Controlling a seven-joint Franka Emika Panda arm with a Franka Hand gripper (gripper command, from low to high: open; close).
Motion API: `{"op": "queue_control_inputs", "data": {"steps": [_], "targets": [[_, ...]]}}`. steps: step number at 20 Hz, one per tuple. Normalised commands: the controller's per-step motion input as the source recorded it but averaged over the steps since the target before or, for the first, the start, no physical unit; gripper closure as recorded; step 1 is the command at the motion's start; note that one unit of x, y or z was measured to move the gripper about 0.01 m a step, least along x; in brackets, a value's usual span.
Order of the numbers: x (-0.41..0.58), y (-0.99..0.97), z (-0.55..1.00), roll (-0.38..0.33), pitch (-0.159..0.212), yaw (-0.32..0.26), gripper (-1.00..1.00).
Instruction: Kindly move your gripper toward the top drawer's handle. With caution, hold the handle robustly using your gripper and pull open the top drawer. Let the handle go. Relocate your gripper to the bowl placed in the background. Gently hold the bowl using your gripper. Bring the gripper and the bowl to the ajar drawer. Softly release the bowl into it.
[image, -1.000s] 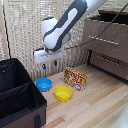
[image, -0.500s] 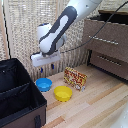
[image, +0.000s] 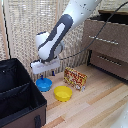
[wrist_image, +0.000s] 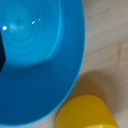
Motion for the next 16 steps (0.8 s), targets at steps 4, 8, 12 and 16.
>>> {"op": "queue_control_inputs", "data": {"steps": [4, 8, 12, 16], "targets": [[0.195, -0.03, -0.41, -0.123, 0.039, 0.081, -1.0], [0.0, 0.0, -0.53, -0.085, 0.056, 0.077, -1.0], [0.0, 0.0, -0.13, -0.005, 0.047, 0.012, 1.0], [-0.029, 0.0, 0.0, 0.0, -0.002, 0.0, 1.0]]}}
